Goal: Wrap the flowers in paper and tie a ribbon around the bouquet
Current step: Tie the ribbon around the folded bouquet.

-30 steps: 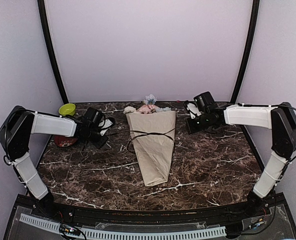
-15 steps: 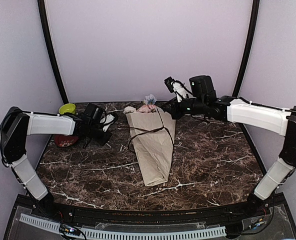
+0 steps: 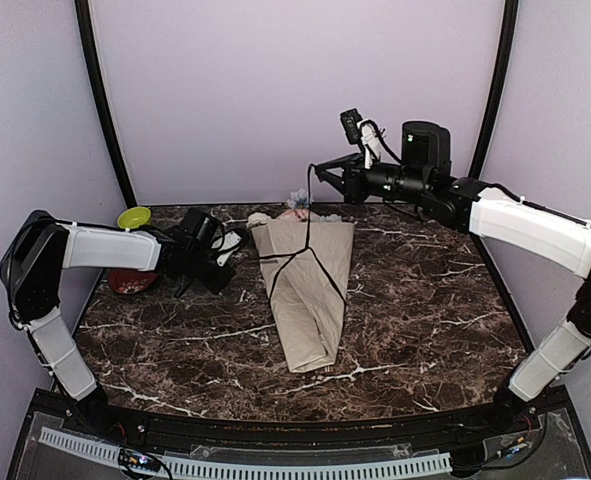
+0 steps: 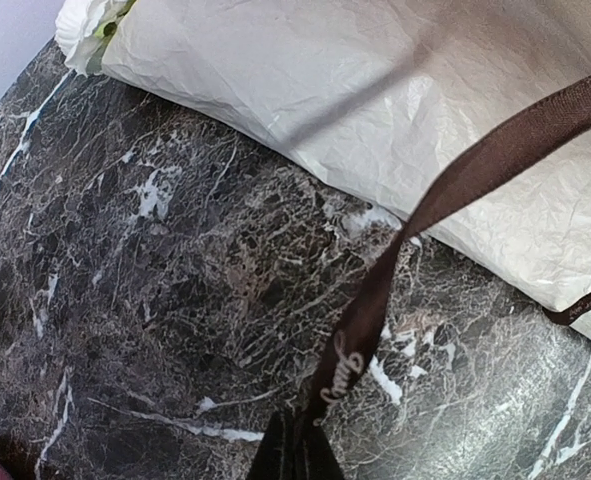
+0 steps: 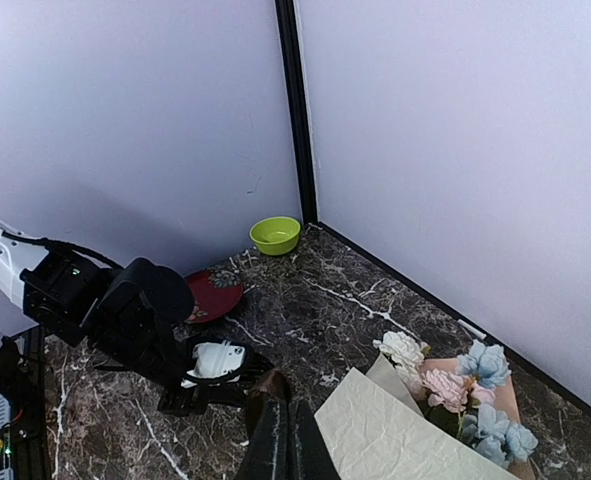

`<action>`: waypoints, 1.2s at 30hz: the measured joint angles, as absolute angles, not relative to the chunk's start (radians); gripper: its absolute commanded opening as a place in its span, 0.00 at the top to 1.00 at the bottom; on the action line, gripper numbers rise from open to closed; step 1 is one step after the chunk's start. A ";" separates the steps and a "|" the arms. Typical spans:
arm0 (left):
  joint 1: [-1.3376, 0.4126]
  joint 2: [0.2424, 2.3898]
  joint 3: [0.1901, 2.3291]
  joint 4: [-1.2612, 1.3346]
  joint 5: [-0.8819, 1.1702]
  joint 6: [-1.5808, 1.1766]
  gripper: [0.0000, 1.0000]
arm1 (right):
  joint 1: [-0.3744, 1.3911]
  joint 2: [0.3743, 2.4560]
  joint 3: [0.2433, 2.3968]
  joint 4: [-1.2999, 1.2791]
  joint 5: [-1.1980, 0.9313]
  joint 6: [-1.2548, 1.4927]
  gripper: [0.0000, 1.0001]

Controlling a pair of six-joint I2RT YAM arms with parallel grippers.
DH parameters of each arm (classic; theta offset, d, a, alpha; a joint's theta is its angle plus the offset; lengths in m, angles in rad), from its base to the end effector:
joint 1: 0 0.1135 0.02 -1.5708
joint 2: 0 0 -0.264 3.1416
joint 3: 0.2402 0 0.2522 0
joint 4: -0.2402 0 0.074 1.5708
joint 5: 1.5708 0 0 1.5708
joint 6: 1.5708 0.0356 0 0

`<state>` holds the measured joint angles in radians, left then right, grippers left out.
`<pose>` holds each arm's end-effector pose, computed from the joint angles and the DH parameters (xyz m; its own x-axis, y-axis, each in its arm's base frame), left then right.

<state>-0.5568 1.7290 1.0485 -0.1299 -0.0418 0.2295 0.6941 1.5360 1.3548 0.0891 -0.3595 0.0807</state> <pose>0.3109 -0.1918 0.1873 -0.4844 0.5693 -0.6643 0.6303 0.7537 0.1863 0.2760 0.2460 0.3823 -0.1404 -0.0187 -0.9899 -0.8595 0.4985 0.1125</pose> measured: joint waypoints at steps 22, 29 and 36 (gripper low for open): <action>-0.656 1.691 1.049 -0.062 0.023 0.089 1.00 | 0.714 1.683 1.450 0.085 -0.348 0.115 1.00; -0.671 1.679 1.095 -0.011 0.045 0.049 1.00 | 0.738 1.749 1.473 0.100 -0.358 0.141 1.00; -0.668 1.679 1.094 0.005 0.051 0.035 1.00 | 0.743 1.766 1.507 0.100 -0.361 0.141 1.00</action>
<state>-0.6678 1.6787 1.0943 0.0051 0.0509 0.0353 0.7425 1.7660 1.5066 0.0998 -0.3614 0.1410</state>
